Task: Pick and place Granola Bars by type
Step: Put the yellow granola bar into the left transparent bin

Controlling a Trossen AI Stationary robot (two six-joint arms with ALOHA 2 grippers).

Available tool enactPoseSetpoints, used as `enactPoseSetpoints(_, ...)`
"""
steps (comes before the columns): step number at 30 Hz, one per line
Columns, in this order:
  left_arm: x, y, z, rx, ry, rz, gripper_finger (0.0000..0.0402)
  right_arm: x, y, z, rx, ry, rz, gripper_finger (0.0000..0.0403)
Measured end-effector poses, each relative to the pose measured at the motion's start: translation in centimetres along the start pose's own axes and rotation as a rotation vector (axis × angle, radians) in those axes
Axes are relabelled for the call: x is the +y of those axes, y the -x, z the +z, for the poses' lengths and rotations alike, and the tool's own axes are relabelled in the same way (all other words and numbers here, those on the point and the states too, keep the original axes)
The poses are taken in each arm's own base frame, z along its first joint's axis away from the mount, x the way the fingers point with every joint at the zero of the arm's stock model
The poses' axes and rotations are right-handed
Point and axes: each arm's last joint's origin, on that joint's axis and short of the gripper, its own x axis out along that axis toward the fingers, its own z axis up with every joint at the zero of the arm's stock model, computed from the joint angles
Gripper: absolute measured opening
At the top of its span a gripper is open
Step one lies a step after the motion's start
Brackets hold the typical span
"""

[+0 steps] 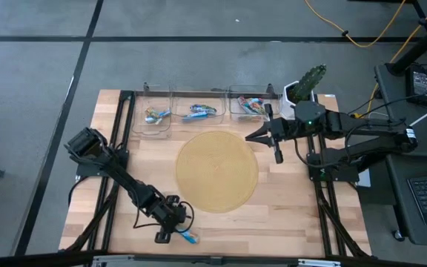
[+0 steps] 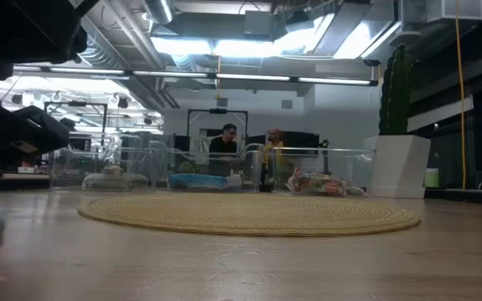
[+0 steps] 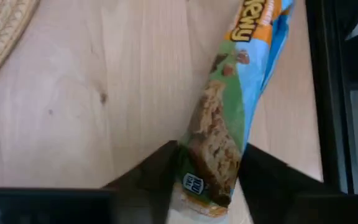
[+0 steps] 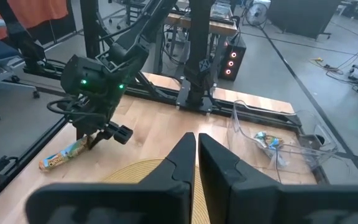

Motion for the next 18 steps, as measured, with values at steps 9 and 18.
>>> enactPoseSetpoints(9, -0.9, 1.3, 1.3, -0.086, 0.015, -0.098, 0.0015, 0.0, 0.0, 0.1, -0.007, 0.001, -0.001, 0.0023)
enactPoseSetpoints(18, -0.9, 11.0, 5.6, -0.394, -0.018, -0.079, 0.0008, 0.0, 0.0, 0.1, -0.007, 0.053, -0.002, 0.0023)
